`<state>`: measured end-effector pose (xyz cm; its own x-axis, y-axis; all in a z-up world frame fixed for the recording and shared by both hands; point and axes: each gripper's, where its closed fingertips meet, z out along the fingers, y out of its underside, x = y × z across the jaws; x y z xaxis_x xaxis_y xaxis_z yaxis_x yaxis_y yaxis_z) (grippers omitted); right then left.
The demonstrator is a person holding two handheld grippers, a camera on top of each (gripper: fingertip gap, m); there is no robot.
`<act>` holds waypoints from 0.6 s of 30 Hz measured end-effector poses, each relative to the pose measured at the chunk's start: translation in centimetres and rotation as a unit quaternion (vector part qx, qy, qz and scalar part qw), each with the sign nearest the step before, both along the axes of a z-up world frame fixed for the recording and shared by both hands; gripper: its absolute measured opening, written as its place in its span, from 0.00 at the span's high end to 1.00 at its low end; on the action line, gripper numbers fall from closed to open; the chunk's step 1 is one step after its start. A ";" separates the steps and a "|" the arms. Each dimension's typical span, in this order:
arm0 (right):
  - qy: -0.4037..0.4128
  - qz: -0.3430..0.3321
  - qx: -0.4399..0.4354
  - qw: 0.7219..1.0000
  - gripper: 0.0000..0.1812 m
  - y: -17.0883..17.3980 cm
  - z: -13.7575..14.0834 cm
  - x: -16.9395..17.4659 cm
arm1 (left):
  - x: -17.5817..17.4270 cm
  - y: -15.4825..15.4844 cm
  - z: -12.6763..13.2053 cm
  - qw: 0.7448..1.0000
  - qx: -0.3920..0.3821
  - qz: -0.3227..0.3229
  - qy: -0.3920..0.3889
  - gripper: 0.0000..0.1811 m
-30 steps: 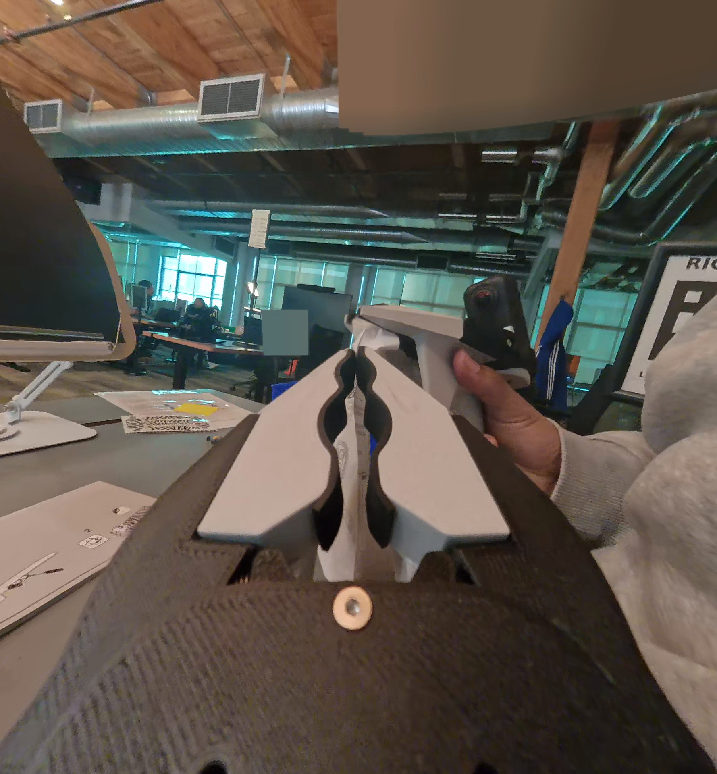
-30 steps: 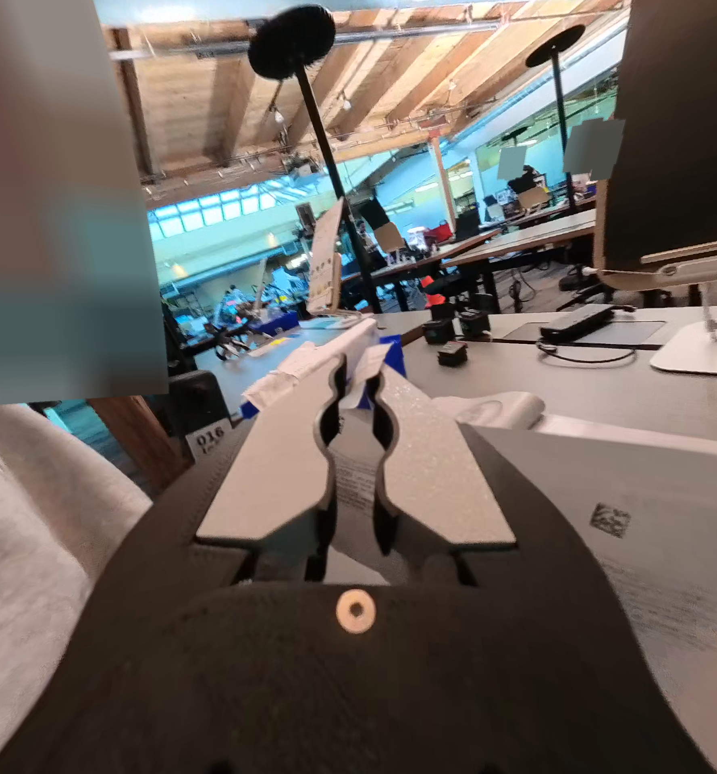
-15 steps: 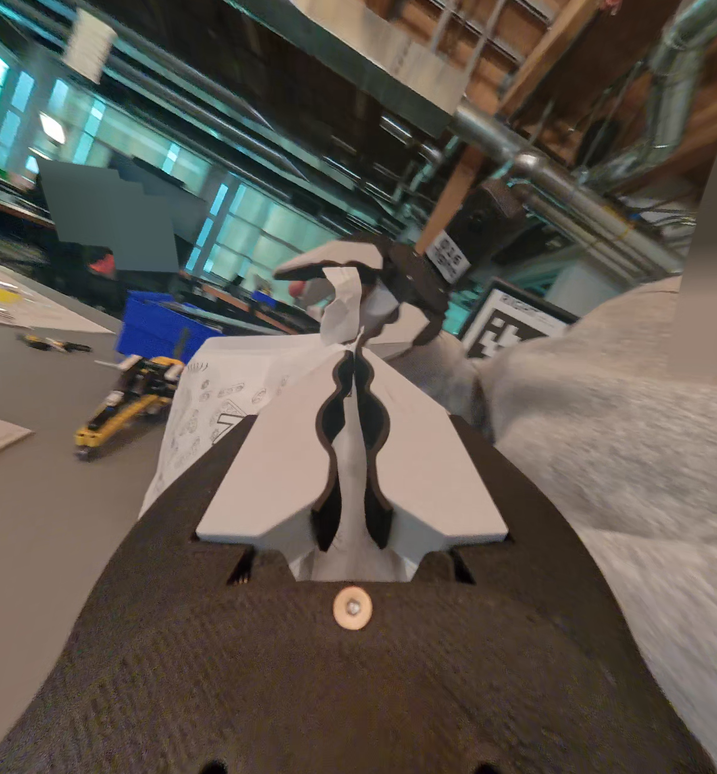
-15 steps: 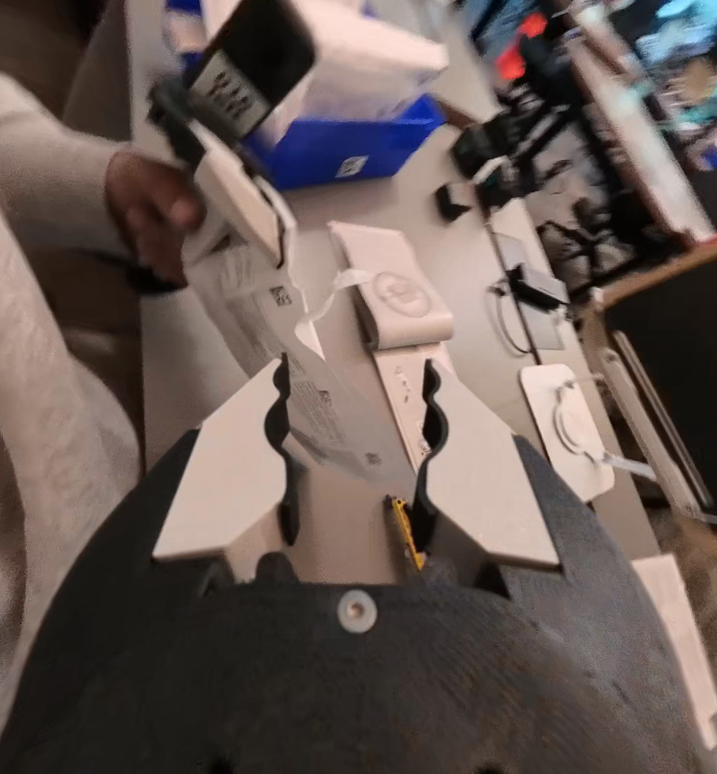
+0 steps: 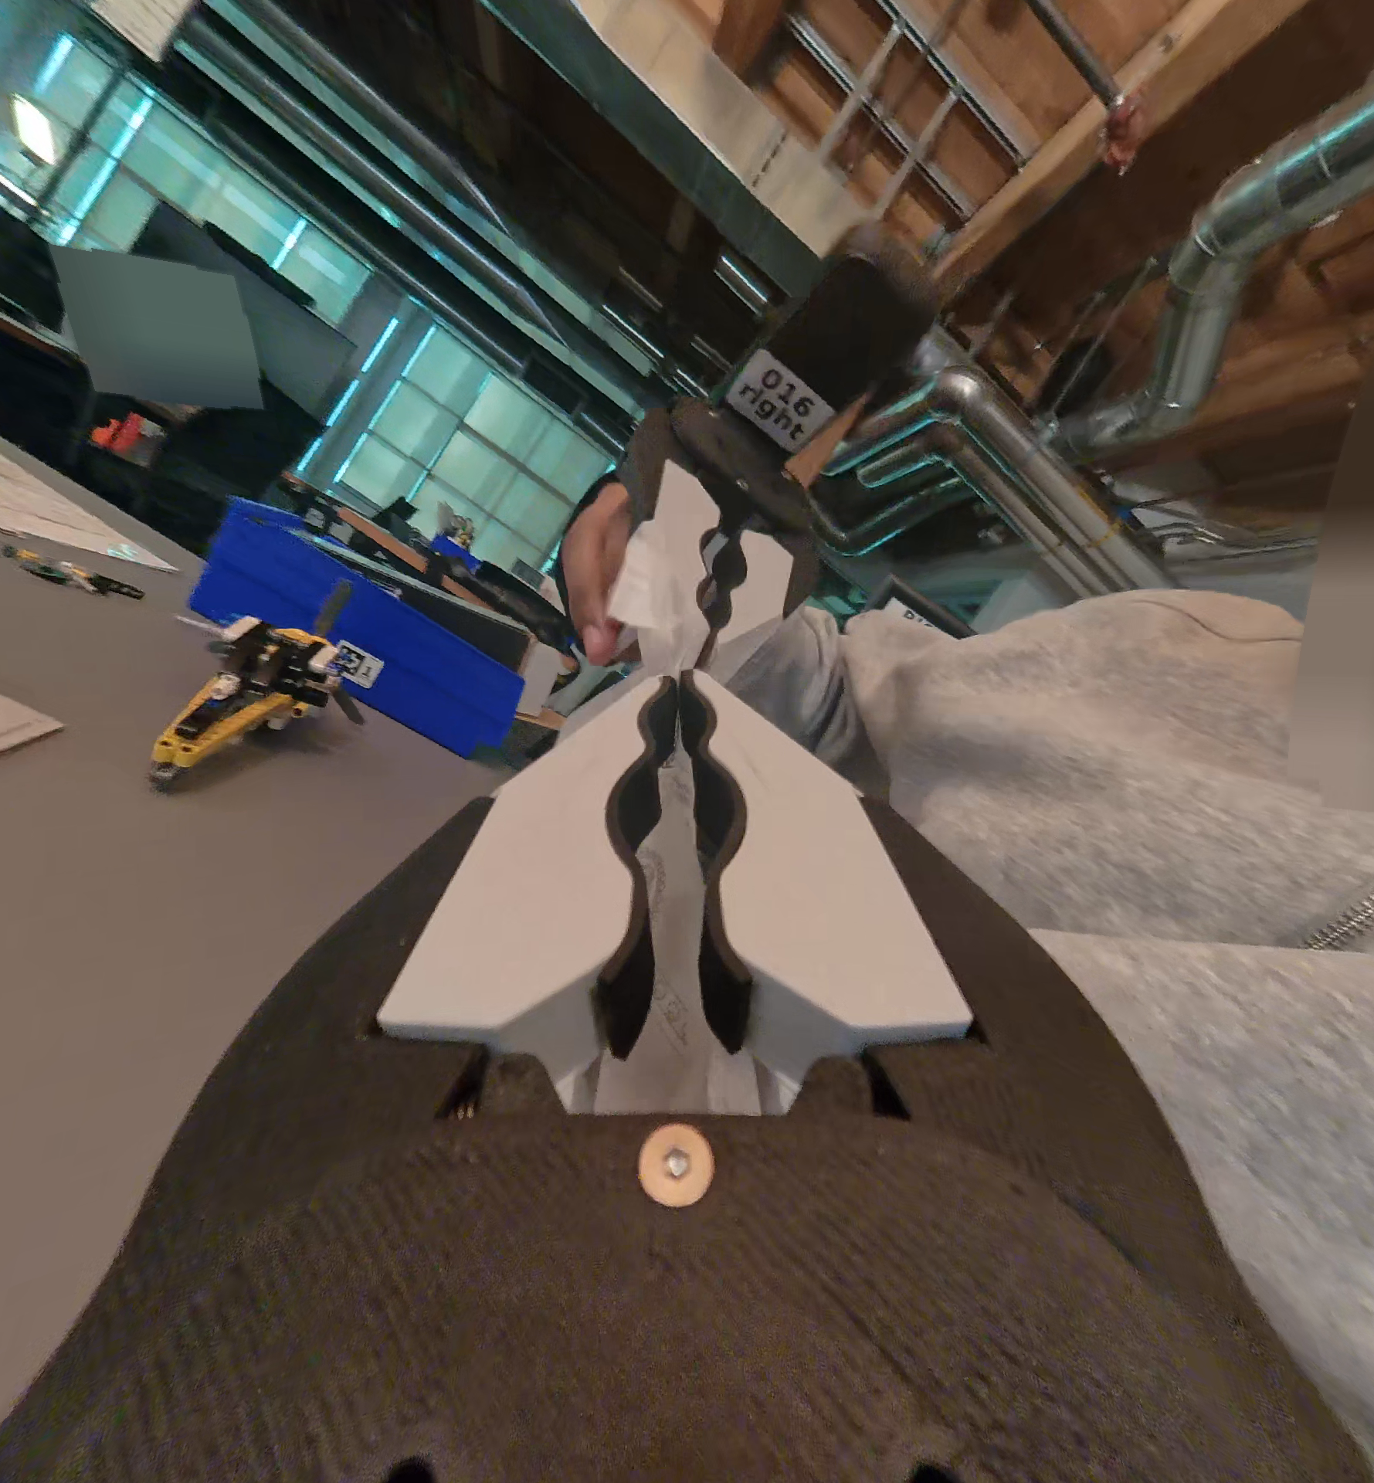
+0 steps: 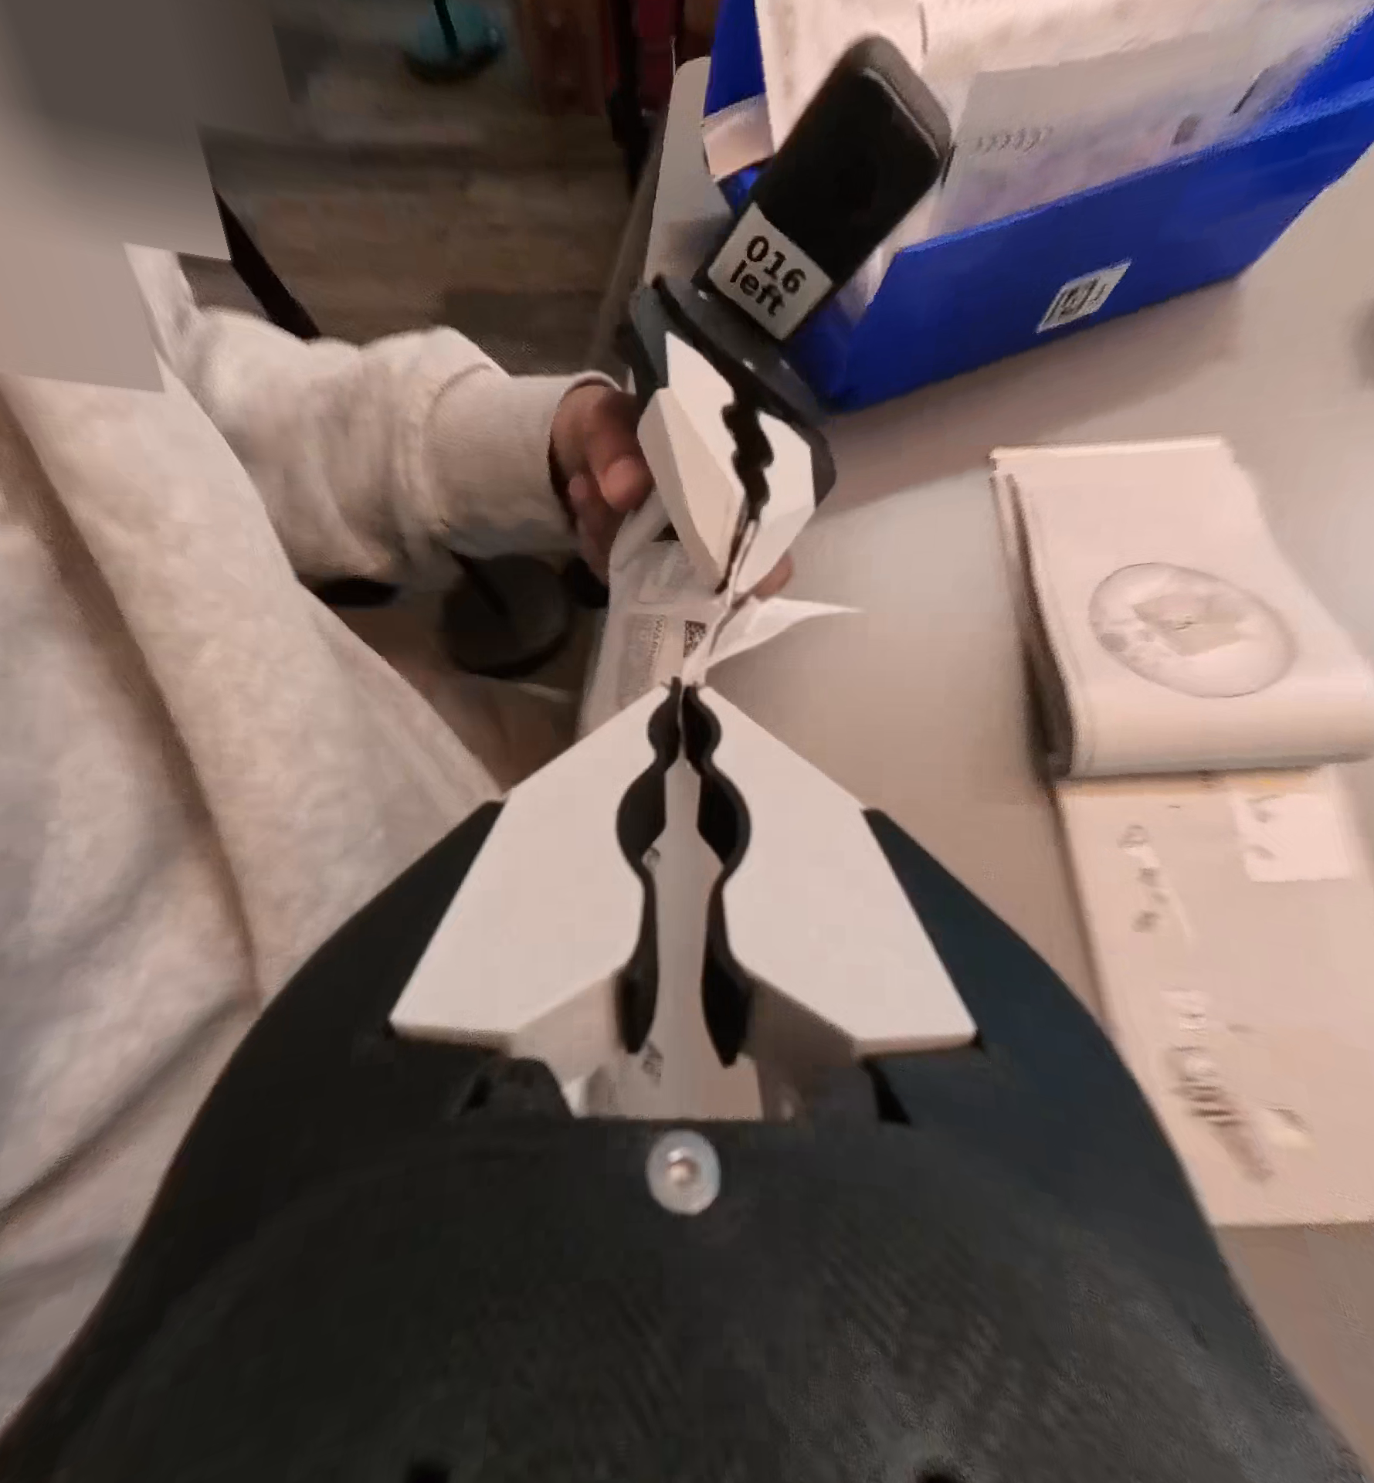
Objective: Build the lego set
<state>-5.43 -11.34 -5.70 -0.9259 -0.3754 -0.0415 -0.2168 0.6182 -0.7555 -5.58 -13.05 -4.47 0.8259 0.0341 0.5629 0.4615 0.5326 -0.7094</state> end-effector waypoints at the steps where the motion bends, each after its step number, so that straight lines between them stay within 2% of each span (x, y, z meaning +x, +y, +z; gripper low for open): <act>1: -0.044 -0.010 0.014 0.999 1.00 0.0 -0.2 -0.1 | -0.2 0.0 -0.1 1.000 -0.005 0.008 -0.002 1.00; 4: -0.159 -0.049 0.041 0.985 1.00 0.0 -0.8 -0.7 | -1.1 0.0 -1.0 0.999 -0.026 0.037 -0.011 1.00; 8: -0.309 -0.081 0.030 0.947 1.00 0.0 -0.6 -1.1 | -1.0 -0.1 -1.0 0.999 -0.025 0.034 -0.003 1.00; 16: -0.398 -0.130 -0.004 0.908 1.00 0.2 -1.0 -2.4 | -2.0 -0.5 -2.6 0.998 -0.033 0.039 -0.042 1.00; 18: -0.385 -0.132 -0.002 0.913 1.00 0.5 -1.3 -2.7 | -2.2 -0.4 -2.8 0.998 -0.030 0.036 -0.048 1.00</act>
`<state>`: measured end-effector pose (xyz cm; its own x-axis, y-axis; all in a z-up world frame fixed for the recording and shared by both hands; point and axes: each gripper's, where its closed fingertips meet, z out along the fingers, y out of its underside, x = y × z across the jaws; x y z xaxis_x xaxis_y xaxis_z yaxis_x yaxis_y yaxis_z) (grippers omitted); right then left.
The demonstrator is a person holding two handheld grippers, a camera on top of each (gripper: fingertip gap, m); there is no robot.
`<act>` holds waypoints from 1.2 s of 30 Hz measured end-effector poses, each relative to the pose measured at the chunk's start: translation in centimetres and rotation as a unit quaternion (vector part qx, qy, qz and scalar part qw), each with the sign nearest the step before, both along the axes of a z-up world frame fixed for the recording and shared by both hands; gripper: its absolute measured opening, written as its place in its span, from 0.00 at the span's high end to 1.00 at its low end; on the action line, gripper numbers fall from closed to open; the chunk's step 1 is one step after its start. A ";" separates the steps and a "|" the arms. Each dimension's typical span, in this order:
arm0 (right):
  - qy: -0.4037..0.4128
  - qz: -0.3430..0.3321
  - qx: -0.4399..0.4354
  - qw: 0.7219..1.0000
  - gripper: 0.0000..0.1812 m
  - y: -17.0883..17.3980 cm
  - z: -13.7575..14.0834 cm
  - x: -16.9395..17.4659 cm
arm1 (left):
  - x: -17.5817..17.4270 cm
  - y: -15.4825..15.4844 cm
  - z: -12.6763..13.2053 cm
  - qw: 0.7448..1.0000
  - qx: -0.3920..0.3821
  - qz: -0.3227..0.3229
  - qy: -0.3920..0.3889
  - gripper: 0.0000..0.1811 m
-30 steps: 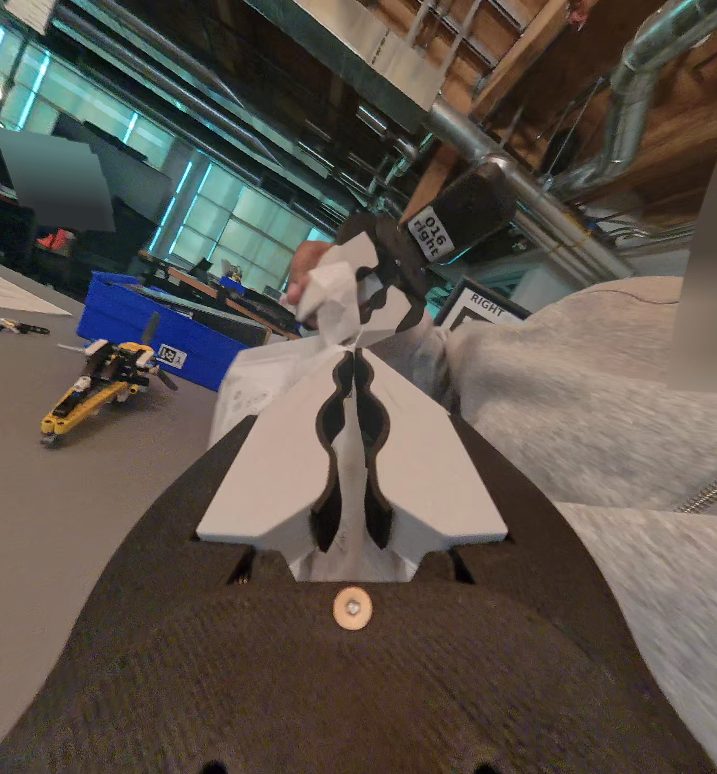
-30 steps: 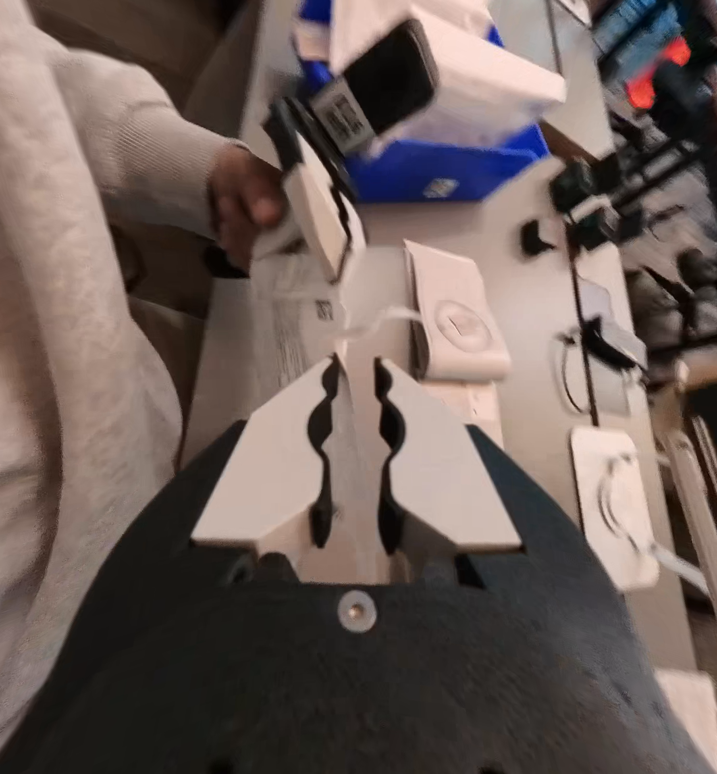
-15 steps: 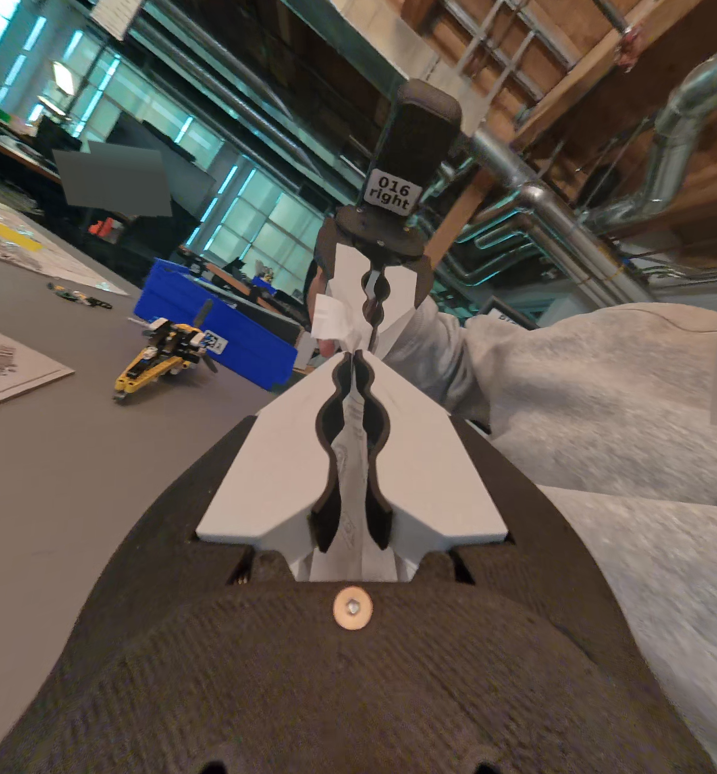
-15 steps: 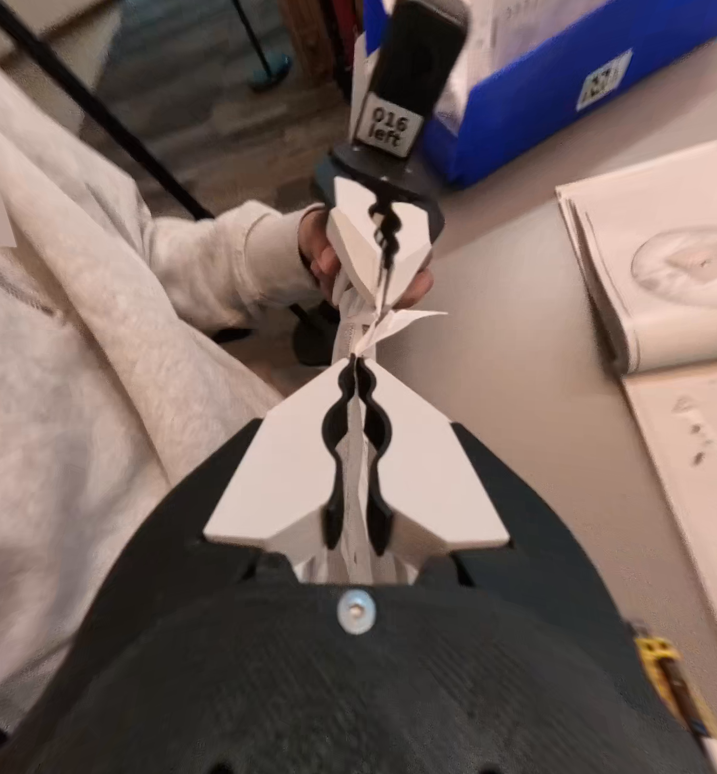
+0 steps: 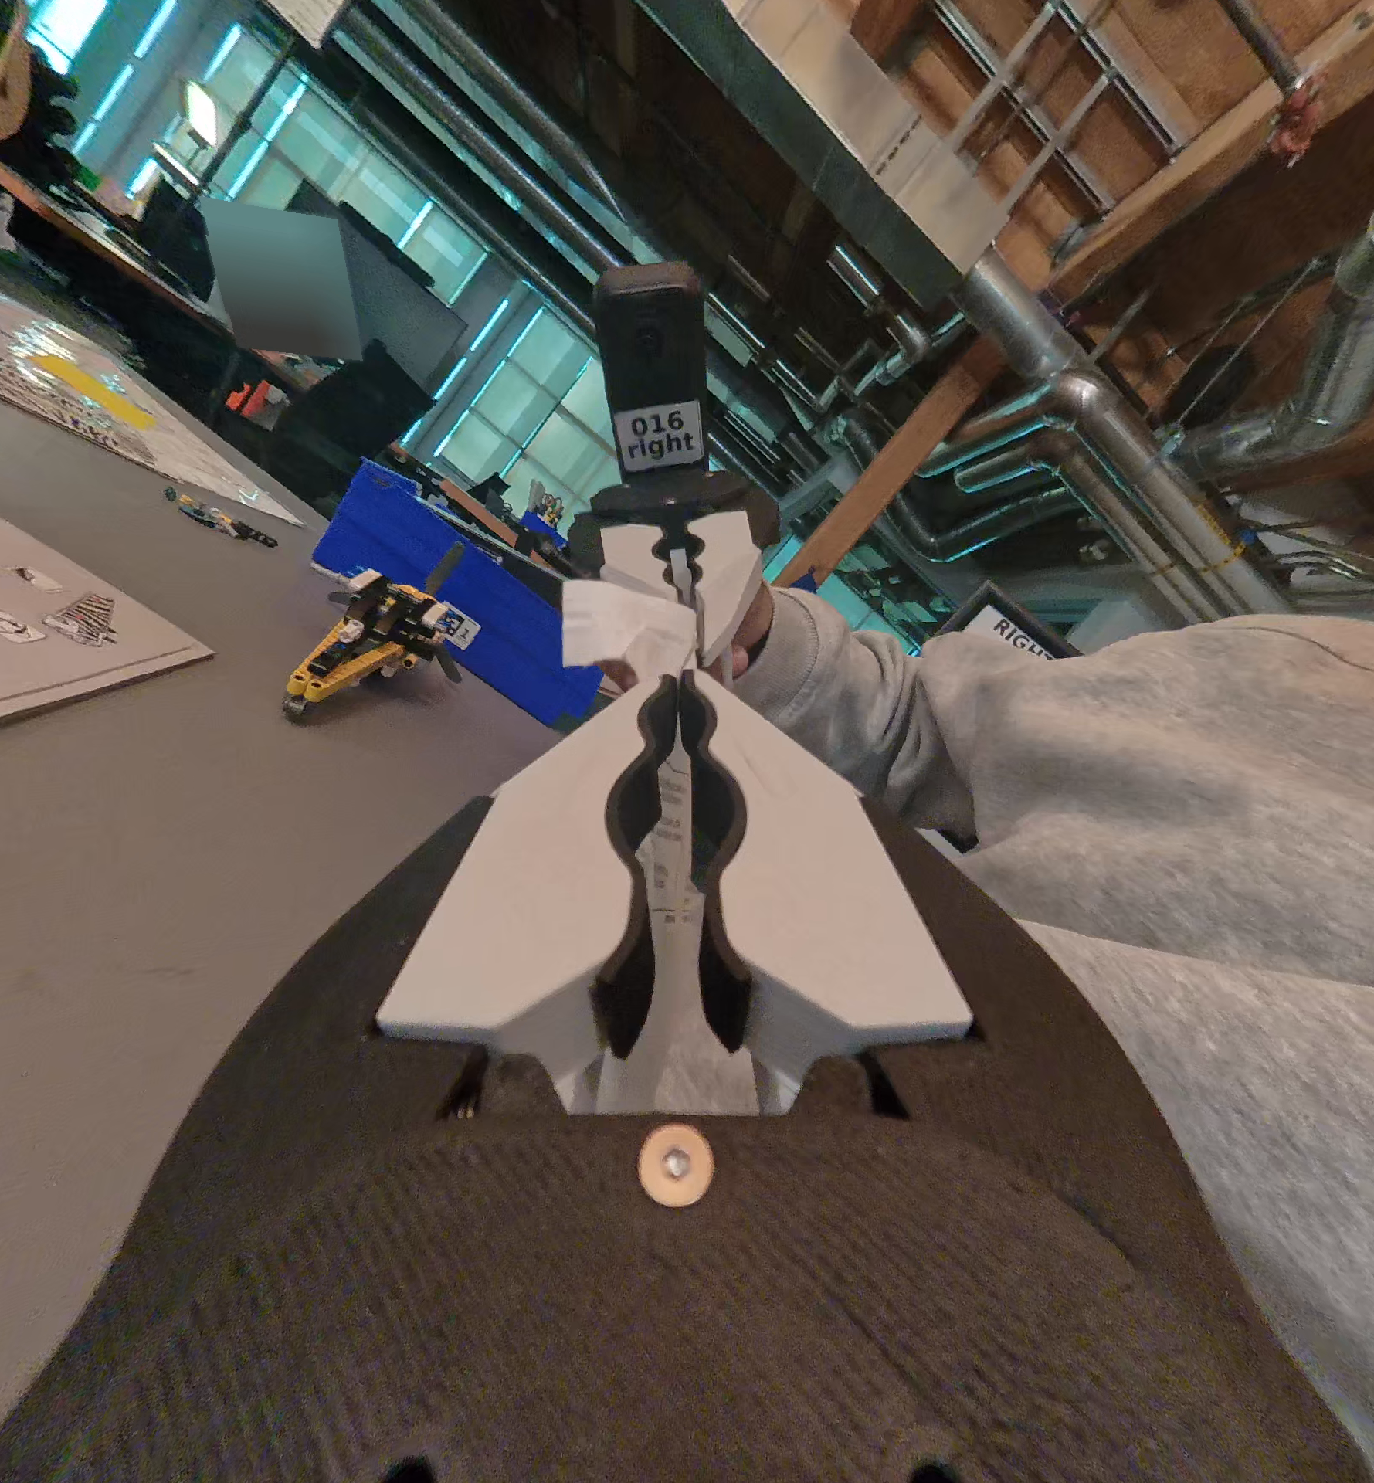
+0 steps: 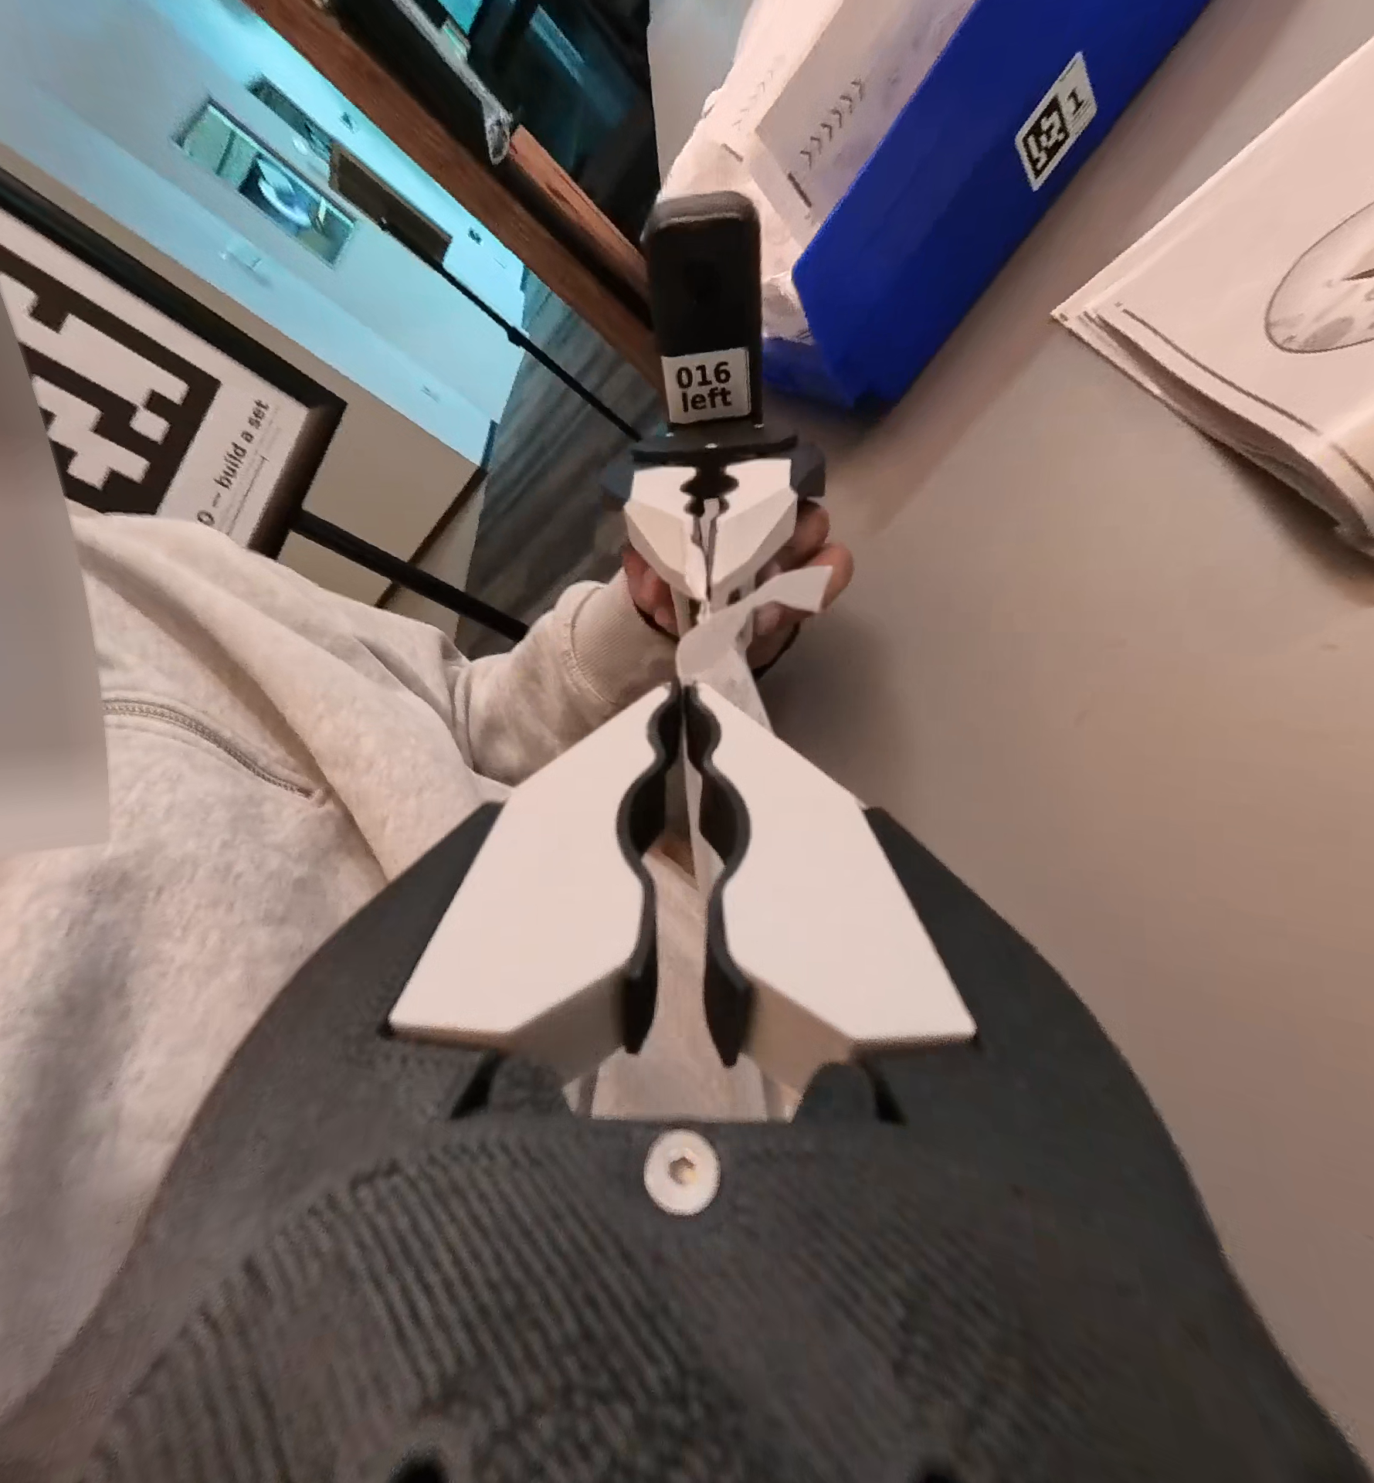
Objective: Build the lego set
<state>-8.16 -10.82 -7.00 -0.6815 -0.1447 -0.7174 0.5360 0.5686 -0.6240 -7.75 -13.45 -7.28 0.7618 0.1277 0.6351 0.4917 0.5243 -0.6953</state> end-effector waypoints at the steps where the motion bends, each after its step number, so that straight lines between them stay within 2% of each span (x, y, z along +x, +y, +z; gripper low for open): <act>1: 0.012 0.006 0.005 1.000 1.00 0.2 -0.2 0.0 | 0.1 0.2 -0.1 1.000 -0.002 -0.005 -0.001 1.00; 3: 0.038 0.021 0.021 0.999 0.88 0.3 -0.7 0.3 | 0.0 0.5 -0.3 1.000 -0.002 -0.010 -0.005 1.00; 4: 0.053 0.033 0.031 0.998 0.88 0.4 -1.1 0.5 | 0.0 0.6 -0.3 1.000 0.001 -0.013 -0.006 1.00; 7: 0.097 0.057 0.035 0.993 1.00 0.1 -1.6 1.1 | 0.0 0.5 -0.5 1.000 0.003 -0.011 -0.010 1.00; 10: 0.104 0.056 0.034 0.992 1.00 -0.4 -1.7 1.2 | 0.0 0.1 -0.4 1.000 0.005 -0.006 -0.009 0.99; 13: 0.074 0.058 0.030 0.995 1.00 -0.5 -1.7 1.6 | -0.3 0.0 -1.0 1.000 -0.024 0.013 -0.011 0.87; 17: 0.053 0.059 0.026 0.997 1.00 -0.8 -1.8 2.1 | 0.2 1.0 -1.7 0.998 -0.061 -0.003 -0.003 0.81; 20: 0.051 0.055 0.021 0.997 1.00 -0.9 -1.9 2.1 | 0.4 1.9 -2.4 0.996 -0.093 -0.011 0.000 0.83; 23: 0.057 0.048 0.019 0.997 1.00 -1.0 -2.0 1.8 | 0.9 2.2 -2.1 0.996 -0.088 -0.027 0.015 0.97; 27: 0.061 0.034 0.009 0.998 0.94 -1.2 -1.6 1.3 | 0.9 2.3 -2.4 0.995 -0.089 -0.034 0.002 1.00; 32: 0.161 0.008 0.009 0.987 0.84 -1.5 -0.9 -0.5 | 0.8 2.2 -2.5 0.996 -0.087 -0.031 -0.003 0.99; 36: 0.286 0.016 -0.021 0.958 0.81 -1.8 1.2 -0.7 | 0.4 1.9 -2.2 0.997 -0.073 -0.022 -0.008 0.96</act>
<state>-8.85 -12.64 -5.75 -0.9559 -0.1926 -0.2218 0.0828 0.5479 -0.8324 -7.30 -11.60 -9.51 0.7586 0.1856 0.6245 0.5239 0.3960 -0.7541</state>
